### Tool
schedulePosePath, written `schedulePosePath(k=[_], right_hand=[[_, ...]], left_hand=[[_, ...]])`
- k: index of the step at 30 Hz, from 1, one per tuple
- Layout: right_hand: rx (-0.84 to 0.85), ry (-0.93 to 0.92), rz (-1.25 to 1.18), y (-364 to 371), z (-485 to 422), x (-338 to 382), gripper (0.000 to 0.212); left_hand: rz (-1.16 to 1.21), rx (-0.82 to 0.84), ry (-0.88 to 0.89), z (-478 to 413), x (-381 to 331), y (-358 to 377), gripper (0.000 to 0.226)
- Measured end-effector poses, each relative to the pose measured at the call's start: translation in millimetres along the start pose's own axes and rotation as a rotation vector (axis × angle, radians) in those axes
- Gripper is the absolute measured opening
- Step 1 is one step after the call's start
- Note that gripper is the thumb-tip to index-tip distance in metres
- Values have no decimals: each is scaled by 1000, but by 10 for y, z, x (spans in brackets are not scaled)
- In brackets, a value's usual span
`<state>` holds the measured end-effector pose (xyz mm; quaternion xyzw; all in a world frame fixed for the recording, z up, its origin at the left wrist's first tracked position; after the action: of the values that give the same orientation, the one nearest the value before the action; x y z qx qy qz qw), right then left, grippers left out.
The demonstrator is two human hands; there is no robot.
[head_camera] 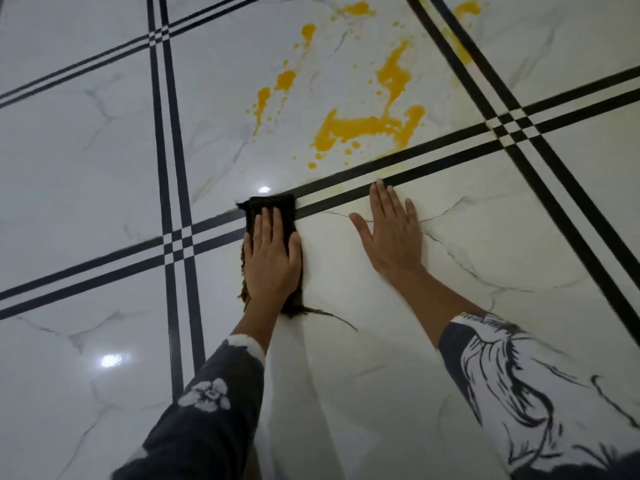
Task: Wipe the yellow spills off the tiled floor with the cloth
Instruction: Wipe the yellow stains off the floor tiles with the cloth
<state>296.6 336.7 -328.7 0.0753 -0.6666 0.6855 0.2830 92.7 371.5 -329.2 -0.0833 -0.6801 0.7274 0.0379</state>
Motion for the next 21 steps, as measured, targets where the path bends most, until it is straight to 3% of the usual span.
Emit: schedulePosePath(k=[3,5,11,16,19,21], right_hand=[[-12,-37,40,39,40,-26,75],[-30,-47,41,37,32,-42,82],[-24,-2,-3,4,13,-85,63],[-184,245,-113,-366,148,-603,63],[-222,372,-167,-516,281,-972,64],[-260,431,-226,-603,378,-1137,64]], left_hand=[[28,6,-227,-222,236,-19,63],[14,44,-232,-358,185,-17,73],[-95,61,213,-309,-567,-4,91],[-49,75,461,122,-1265,73,59],[181,115,492,307,-1678,-53,50],[543,206,332,329,-1813,-116,43]])
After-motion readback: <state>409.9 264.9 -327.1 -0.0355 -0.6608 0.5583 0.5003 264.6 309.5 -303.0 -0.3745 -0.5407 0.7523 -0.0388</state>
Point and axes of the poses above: each hand's wrist, its own z-axis away from the middle knuckle, its own y-axis out of the palm, x = y × z, the point moved 10 cm from there along -z, towards the middle knuckle, and after that the axes turned 9 degrees about -z, right-handed, at the moved point
